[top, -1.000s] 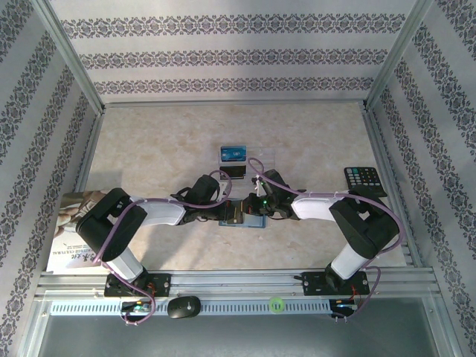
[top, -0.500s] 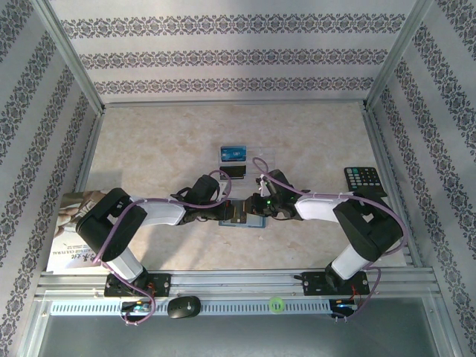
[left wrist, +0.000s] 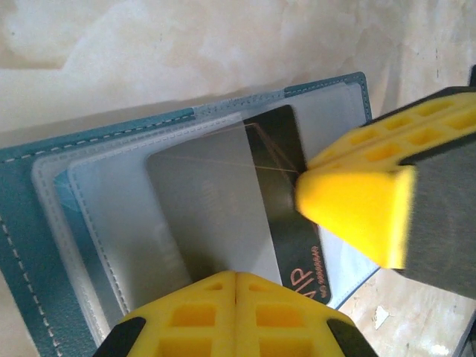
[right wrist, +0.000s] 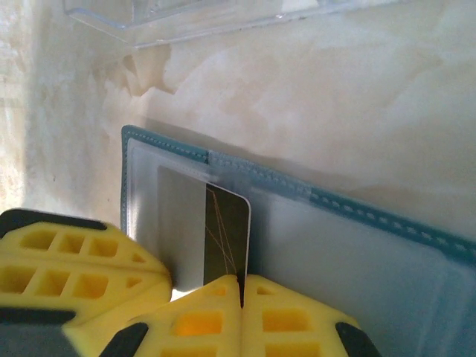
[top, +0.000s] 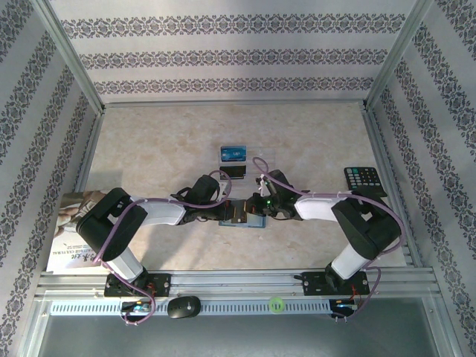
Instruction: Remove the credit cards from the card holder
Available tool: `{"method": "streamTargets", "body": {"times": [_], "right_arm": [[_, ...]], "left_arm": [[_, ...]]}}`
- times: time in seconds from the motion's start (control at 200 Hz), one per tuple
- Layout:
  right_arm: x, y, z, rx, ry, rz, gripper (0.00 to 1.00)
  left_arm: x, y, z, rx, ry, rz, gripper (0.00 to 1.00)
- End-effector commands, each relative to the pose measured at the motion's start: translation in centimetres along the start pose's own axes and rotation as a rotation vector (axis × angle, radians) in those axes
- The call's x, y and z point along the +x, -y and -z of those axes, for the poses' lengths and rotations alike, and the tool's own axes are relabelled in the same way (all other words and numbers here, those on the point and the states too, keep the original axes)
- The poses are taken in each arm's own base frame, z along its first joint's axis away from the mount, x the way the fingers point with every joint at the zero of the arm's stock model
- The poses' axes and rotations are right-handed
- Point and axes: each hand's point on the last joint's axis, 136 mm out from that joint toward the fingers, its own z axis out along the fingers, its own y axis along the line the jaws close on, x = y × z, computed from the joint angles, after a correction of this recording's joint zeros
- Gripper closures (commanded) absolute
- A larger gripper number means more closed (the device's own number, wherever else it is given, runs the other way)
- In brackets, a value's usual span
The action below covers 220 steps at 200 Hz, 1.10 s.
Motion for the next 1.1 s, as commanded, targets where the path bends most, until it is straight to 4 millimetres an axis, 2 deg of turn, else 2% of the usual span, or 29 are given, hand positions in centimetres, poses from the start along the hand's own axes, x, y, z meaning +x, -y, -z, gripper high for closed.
{"method": "streamTargets", "body": {"times": [0.0, 0.105, 0.17, 0.2, 0.29, 0.375, 0.675, 0.849, 1.094], "right_arm": [[-1.3, 2.2, 2.6, 0.086, 0.098, -0.009, 1.00], [-2.1, 1.6, 4.7, 0.071, 0.140, 0.021, 1.00], [-2.5, 0.6, 5.6, 0.041, 0.153, 0.062, 1.00], [-2.7, -0.1, 6.0, 0.021, 0.163, 0.083, 1.00], [-3.5, -1.6, 7.4, -0.021, 0.199, 0.127, 1.00], [-4.3, -3.1, 8.8, -0.068, 0.242, 0.166, 1.00], [-6.2, -8.4, 12.6, -0.299, 0.349, 0.193, 1.00], [-6.9, -10.7, 13.9, -0.418, 0.386, 0.174, 1.00], [-7.1, -12.4, 15.4, -0.494, 0.412, 0.175, 1.00]], "left_arm": [[1.3, -1.5, -0.1, -0.047, -0.047, 0.025, 1.00], [0.6, -1.0, 0.2, -0.026, -0.021, 0.021, 0.99], [-0.8, 0.3, 1.0, 0.021, 0.024, 0.009, 0.78], [-1.7, 1.2, 1.5, 0.050, 0.053, -0.004, 0.72], [-4.6, 4.3, 3.9, 0.147, 0.154, -0.058, 0.64], [-6.4, 6.7, 6.1, 0.260, 0.227, -0.087, 0.59], [-9.1, 10.0, 10.8, 0.601, 0.422, -0.061, 0.53], [-9.3, 10.2, 11.6, 0.636, 0.452, -0.053, 0.53], [-9.6, 9.6, 12.4, 0.641, 0.477, -0.033, 0.52]]}}
